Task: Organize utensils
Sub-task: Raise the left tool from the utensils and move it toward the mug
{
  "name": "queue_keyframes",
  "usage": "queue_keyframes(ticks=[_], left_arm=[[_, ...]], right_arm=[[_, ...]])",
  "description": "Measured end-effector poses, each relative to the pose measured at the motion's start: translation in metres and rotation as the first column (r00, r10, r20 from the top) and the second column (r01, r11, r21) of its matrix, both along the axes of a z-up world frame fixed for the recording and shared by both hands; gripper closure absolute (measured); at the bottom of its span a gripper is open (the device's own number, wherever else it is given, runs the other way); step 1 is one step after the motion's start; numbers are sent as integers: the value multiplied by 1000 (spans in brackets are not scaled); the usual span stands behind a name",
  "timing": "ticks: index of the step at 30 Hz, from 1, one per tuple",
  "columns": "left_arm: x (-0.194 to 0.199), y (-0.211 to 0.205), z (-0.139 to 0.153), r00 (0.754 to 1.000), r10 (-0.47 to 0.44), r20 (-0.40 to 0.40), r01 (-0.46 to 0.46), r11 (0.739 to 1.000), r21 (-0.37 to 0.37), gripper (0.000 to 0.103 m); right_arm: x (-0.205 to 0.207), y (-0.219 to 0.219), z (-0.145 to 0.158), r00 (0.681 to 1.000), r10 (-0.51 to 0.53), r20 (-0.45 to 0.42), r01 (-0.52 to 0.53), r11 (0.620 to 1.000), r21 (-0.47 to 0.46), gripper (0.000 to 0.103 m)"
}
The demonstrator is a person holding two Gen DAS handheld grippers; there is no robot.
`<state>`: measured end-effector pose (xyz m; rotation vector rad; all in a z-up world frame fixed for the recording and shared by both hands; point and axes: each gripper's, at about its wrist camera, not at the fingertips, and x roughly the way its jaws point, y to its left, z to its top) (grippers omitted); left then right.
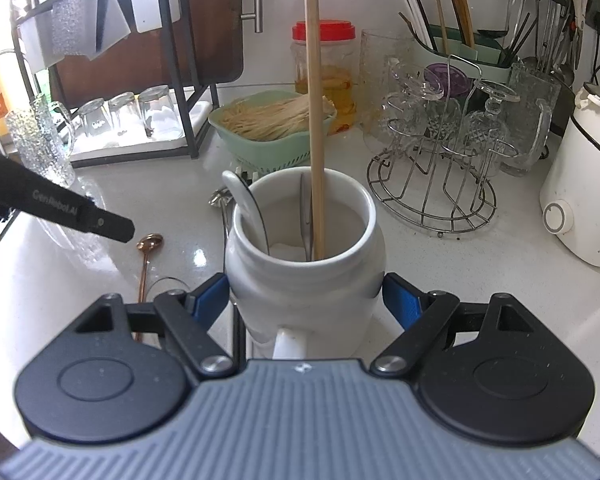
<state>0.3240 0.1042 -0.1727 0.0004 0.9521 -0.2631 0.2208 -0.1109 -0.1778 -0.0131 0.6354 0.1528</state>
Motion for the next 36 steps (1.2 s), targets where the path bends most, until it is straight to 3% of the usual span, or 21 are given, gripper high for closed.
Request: queue_keyframes(ticks=[9,10,12,14,17,24,36], left_arm=[[-7,12,-24,996,-41,-82,30,991,-128,96],[-7,11,-27,995,-56,-88,43,988,-146,94],[-6,10,-34,991,-93,-100,72,979,-191,76],[-5,8,-39,986,-128,-103,102,968,-230,67],[-3,6,-46,976,-185,-112,150,952,-266,66],[1,-3,-62,955,-267,-130,221,930,-292,66],[3,-23,-65,922,-372,-105,339,909,-244,69]], right_arm=[[-1,-2,0,1000,23,4,-23,1000,-1,17],[-1,-2,0,1000,29,4,-29,1000,-2,17],[-1,-4,0,999,38,3,-38,999,-2,17],[-1,-5,-1,999,49,2,-49,999,-3,17],[-3,-8,0,999,53,-2,-53,999,-5,17],[-4,-14,0,998,67,-12,-67,998,-8,17],[-3,-15,1,996,86,-26,-86,996,-16,17]])
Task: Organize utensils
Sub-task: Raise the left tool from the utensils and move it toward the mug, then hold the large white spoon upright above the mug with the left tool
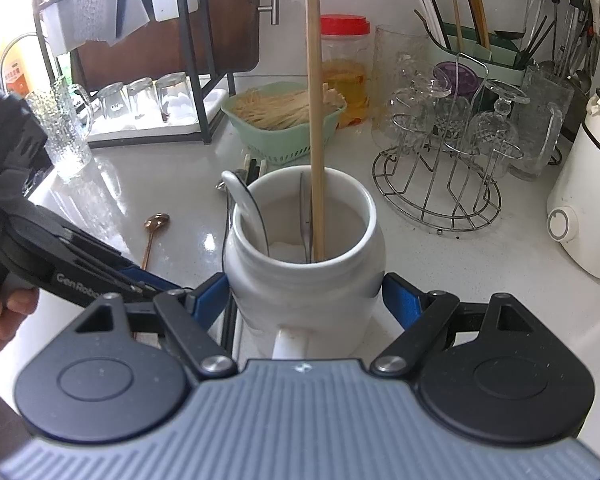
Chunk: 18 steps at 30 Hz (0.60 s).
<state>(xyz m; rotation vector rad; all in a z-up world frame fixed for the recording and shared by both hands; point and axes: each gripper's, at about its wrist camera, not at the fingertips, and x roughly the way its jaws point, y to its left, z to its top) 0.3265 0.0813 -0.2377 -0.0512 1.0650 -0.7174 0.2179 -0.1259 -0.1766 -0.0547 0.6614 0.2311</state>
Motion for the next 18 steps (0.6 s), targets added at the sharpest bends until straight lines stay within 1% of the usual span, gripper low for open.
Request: queue_keyframes(ticks=[1,3,6,7,11,14,16,18], left_arm=[[-1,-2,1,1000,-14,10,14,1000,16,70],[-1,-6,1,999,-35,13,34,999,42,83],[0,-10,1,999,-49,16,48,997,67,91],[-1,-11,2,999,-51,19,50,996,78,92],[-2,-12,8,999,-33,12,32,996,81,97],[-5,-12,17,999,-1,33,-3,995,99,98],[-9,-8,25,999,22,41,-26,995,93,98],[-14,-6,33,997,48,65,-55,993,108,98]], right_arm=[[0,0,0,1000,4,-1,-4,1000,0,17],[0,-1,0,1000,8,0,-8,1000,-1,17],[0,-1,0,1000,8,2,-8,1000,0,17],[0,-1,0,1000,7,2,-7,1000,1,17],[-1,1,0,1000,-6,1,6,1000,2,17],[-1,1,0,1000,-16,-1,16,1000,2,17],[-1,3,0,1000,-22,-1,22,1000,0,17],[-1,4,0,1000,-29,1,29,1000,-1,17]])
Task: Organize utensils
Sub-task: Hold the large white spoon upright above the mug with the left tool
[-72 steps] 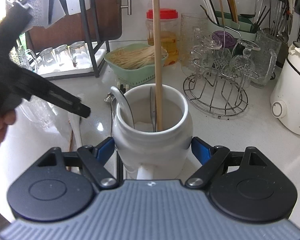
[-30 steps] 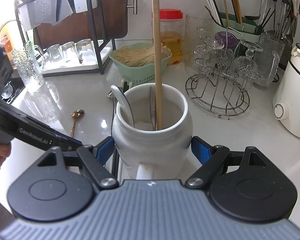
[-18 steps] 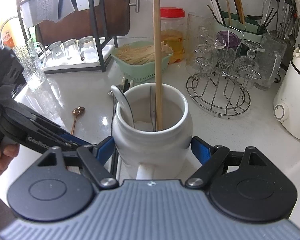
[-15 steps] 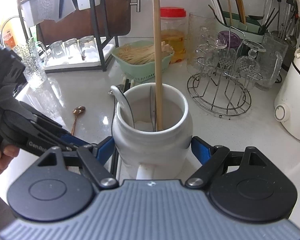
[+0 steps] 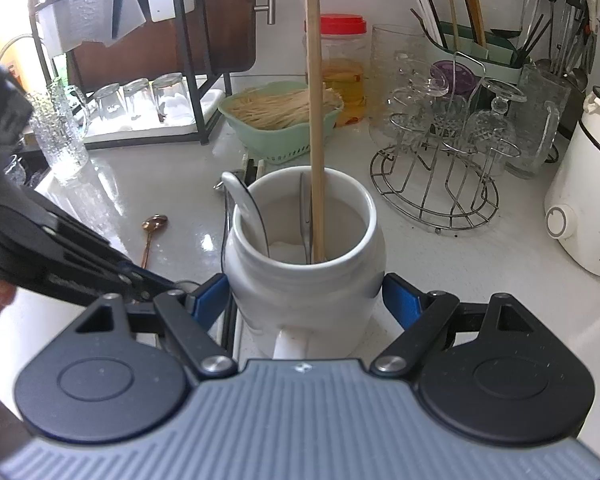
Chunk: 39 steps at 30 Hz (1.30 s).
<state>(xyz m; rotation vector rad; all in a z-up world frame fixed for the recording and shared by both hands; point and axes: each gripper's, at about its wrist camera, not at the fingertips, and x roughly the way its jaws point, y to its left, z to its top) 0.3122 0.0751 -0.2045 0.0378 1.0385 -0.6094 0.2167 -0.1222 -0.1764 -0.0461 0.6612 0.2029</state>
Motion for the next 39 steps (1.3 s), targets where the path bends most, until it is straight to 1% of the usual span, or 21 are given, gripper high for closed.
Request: queue_keyframes(ticks=[4,8,13,20,26,30,34,39], left_arm=[[-11,8,18,997,67,46,-67,998,6,98],[-21,12,38,987,123,107,-127,991,29,98],[-33,15,65,964,194,185,-204,978,37,98],[-47,12,103,929,245,279,-259,966,16,98],[-56,11,131,902,268,339,-282,959,-10,98],[-60,10,149,881,285,378,-289,956,-46,98],[-61,2,167,863,286,417,-279,957,-81,98],[-60,-16,181,849,268,456,-243,963,-112,98]], right_arm=[[-1,2,-1,1000,-11,4,12,1000,-1,17],[-4,5,-1,1000,-18,10,18,1000,-2,17],[-7,10,-1,1000,-21,13,21,1000,-3,17],[-11,18,-1,1000,-15,11,15,1000,-1,17],[-16,22,-2,1000,-6,14,6,1000,3,17],[-18,22,-3,1000,-7,17,7,1000,6,17],[-19,22,-3,1000,-3,18,3,1000,7,17],[-23,23,-3,1000,4,19,-5,1000,10,17]])
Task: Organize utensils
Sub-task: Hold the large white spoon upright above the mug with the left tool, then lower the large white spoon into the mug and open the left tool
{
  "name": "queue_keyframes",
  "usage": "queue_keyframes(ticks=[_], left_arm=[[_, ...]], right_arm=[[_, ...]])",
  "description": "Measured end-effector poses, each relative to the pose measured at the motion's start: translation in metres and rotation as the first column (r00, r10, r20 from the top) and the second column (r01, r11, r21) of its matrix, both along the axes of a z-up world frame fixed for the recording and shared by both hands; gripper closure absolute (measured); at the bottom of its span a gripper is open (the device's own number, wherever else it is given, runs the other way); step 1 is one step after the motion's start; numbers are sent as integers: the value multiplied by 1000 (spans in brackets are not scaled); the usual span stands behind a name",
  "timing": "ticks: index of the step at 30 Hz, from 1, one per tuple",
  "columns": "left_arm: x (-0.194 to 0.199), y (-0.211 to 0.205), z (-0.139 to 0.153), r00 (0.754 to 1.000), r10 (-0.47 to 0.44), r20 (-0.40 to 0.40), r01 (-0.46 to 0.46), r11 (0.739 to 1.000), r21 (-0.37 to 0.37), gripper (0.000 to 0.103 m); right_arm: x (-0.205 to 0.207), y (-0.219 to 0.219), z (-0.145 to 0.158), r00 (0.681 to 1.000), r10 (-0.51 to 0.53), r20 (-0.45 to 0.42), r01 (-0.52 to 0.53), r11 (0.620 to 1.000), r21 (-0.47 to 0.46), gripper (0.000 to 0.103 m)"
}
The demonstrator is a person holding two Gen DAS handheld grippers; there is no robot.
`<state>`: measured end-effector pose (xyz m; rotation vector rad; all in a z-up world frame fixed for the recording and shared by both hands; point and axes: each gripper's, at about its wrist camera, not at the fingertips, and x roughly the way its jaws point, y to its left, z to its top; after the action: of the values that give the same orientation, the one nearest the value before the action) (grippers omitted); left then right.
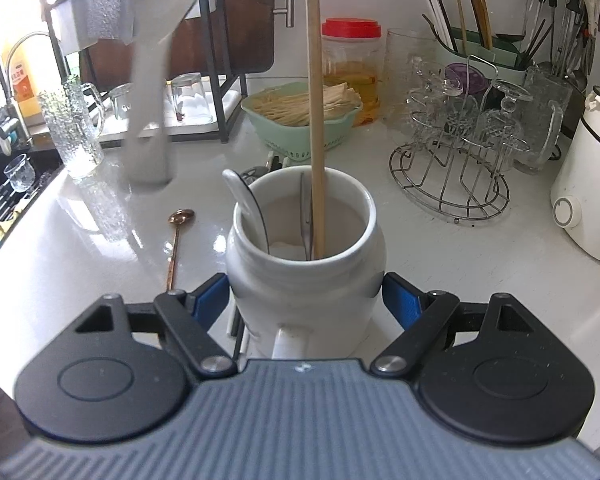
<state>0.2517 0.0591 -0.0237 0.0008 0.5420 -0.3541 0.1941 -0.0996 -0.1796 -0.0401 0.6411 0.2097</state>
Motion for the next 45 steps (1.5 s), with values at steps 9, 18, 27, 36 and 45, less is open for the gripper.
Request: queue_keyframes(ticks=[9,18,27,36,45], left_arm=[[6,-46,-16,996,-69,54,66,996,60,98],[7,-64,-49,991,-122,53,113,982,151,98],[0,-57,-43,988,-154,-12,153,970,188,97],[17,-56,-28,940,-231,-252,290,928,232,96],[24,-78,-41,877,-265,-401,389,881,268,93]], right_arm=[[-2,-1,-1,1000,9,2,-9,1000,4,17],[-3,-1,-2,1000,6,8,-6,1000,13,17],[-4,-3,-3,1000,8,19,-8,1000,18,17],[-6,-3,-4,999,9,34,-10,1000,22,17],[-8,-2,-6,999,7,49,-8,1000,24,17]])
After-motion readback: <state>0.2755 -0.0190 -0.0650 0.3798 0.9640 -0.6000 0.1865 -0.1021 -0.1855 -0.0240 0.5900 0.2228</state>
